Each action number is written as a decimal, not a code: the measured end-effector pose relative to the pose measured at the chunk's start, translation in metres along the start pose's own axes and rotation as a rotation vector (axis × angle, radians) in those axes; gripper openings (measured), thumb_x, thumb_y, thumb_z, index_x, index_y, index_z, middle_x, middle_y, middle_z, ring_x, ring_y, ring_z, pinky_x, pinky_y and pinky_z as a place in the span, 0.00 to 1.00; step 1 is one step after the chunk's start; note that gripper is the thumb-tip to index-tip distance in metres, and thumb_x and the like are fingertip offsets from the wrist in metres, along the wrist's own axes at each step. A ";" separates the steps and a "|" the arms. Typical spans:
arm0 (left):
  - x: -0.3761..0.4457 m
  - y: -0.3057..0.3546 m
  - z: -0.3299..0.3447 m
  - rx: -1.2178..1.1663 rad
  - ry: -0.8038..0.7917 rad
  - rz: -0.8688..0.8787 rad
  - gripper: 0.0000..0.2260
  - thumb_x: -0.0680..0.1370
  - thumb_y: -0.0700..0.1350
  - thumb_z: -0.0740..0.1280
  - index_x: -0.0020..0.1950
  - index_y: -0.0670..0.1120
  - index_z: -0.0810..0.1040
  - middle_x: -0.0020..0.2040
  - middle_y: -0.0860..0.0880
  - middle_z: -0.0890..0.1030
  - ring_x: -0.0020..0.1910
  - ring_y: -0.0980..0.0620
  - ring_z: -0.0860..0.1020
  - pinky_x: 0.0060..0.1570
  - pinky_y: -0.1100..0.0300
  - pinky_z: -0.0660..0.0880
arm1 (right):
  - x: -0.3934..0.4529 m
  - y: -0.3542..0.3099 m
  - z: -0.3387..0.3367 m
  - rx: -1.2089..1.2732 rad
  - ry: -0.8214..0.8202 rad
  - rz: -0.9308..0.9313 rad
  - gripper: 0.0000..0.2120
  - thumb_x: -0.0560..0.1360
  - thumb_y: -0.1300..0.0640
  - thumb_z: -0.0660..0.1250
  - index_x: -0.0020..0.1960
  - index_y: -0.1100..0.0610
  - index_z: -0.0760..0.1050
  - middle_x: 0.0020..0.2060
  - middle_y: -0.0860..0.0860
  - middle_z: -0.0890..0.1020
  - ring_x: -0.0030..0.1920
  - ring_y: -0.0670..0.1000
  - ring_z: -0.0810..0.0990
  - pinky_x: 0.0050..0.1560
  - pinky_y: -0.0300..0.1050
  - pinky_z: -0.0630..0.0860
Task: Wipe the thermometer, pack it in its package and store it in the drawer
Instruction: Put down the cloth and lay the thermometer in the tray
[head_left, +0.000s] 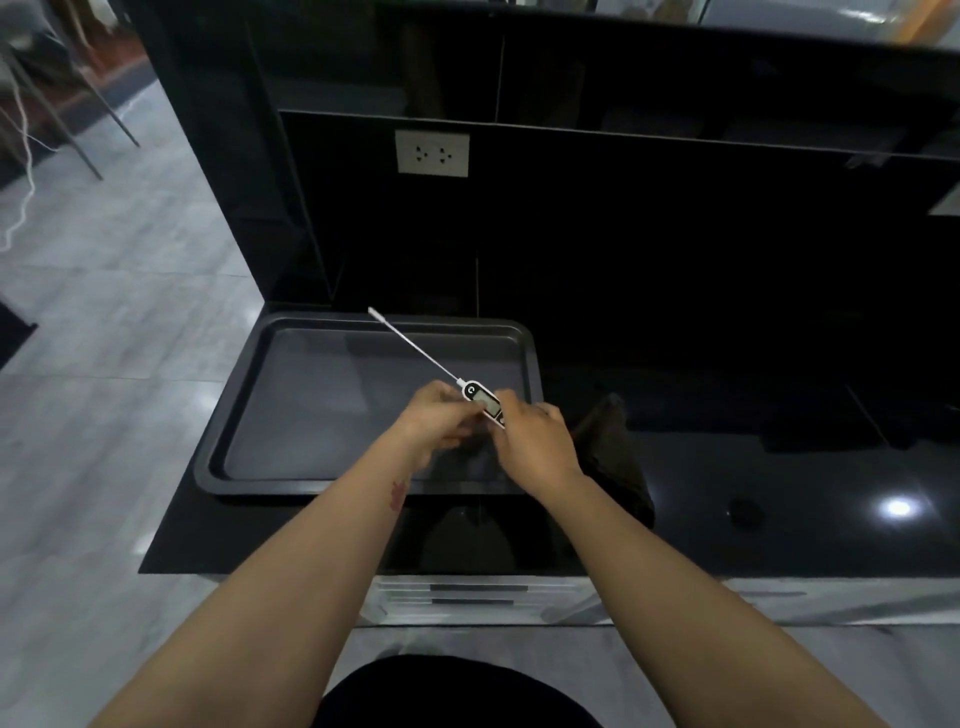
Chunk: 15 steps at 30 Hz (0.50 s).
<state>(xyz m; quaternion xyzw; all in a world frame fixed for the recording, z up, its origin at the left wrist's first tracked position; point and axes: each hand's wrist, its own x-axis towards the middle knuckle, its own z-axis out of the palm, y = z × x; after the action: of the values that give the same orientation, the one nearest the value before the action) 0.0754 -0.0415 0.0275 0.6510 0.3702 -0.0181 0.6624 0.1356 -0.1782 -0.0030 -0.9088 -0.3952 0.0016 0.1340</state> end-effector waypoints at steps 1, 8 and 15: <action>0.002 -0.003 -0.004 0.149 0.125 0.056 0.15 0.73 0.50 0.73 0.50 0.47 0.69 0.49 0.44 0.82 0.50 0.43 0.81 0.53 0.50 0.77 | 0.002 0.001 0.001 0.002 -0.018 0.010 0.13 0.79 0.55 0.61 0.63 0.56 0.69 0.48 0.52 0.82 0.50 0.55 0.80 0.61 0.49 0.65; 0.002 -0.041 -0.045 0.972 0.437 0.625 0.18 0.79 0.45 0.66 0.67 0.41 0.74 0.66 0.40 0.74 0.66 0.39 0.70 0.66 0.48 0.67 | 0.013 0.005 0.015 0.009 -0.284 -0.037 0.19 0.81 0.51 0.60 0.71 0.52 0.66 0.67 0.51 0.74 0.69 0.52 0.68 0.66 0.48 0.60; 0.010 -0.070 -0.048 1.357 -0.009 0.420 0.27 0.84 0.59 0.45 0.81 0.52 0.45 0.81 0.50 0.42 0.79 0.51 0.38 0.76 0.50 0.37 | 0.018 0.003 0.026 -0.006 -0.388 -0.037 0.25 0.83 0.50 0.56 0.79 0.49 0.55 0.80 0.45 0.54 0.79 0.46 0.50 0.77 0.50 0.48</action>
<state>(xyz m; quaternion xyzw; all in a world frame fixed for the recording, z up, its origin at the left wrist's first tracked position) 0.0250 -0.0055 -0.0318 0.9774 0.1412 -0.1196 0.1019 0.1470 -0.1610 -0.0267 -0.8845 -0.4302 0.1729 0.0525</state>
